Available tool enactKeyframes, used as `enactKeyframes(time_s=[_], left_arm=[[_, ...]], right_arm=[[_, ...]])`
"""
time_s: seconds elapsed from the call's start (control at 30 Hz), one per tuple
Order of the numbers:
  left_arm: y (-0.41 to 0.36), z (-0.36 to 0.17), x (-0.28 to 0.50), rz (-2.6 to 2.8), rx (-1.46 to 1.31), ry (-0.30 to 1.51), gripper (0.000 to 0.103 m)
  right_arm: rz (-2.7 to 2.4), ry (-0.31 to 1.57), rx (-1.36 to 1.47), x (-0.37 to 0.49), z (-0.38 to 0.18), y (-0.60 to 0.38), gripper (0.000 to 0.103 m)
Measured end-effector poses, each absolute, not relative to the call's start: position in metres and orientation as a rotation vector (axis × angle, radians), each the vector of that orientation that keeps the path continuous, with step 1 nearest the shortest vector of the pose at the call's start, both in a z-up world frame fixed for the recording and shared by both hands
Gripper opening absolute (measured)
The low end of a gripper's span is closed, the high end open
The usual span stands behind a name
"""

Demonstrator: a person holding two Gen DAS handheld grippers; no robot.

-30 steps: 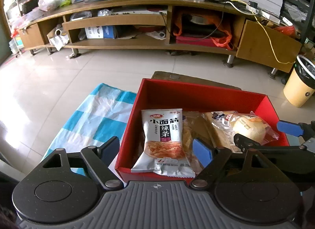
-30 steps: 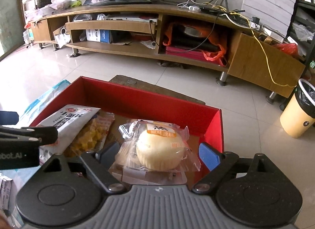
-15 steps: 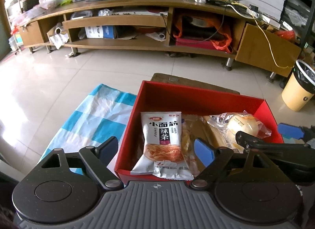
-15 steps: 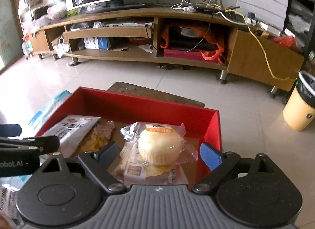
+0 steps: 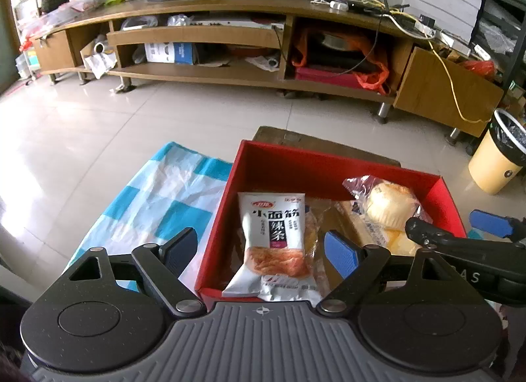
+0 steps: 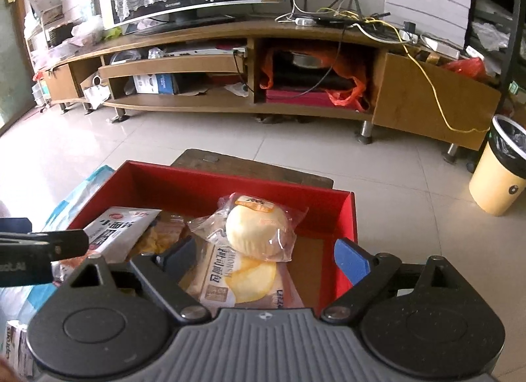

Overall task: Organize snacks
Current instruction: 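Withdraw both grippers from the box back toward the remaining snacks, then grasp the red Trolli gummy bag with the right gripper while the left gripper approaches the Kaprons wafer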

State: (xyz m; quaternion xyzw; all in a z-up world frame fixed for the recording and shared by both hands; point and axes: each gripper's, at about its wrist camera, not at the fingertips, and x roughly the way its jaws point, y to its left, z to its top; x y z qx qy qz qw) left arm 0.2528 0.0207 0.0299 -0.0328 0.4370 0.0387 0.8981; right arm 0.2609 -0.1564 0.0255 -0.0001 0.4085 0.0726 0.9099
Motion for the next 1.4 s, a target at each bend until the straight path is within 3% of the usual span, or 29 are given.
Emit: enactKeyframes(time_s=[0.83,1.4], left_arm=[[0.084,0.026,0.159,0.139,-0.100,1.006,0.089],[0.102,-0.025,0.144,0.236,-0.100,1.165,0.089]], right_arm=[[0.348,0.955,-0.089,0.172,0.014,-0.116,0.090],[0.396,1.065,-0.065,0.170,-0.016,-0.102,0.090]])
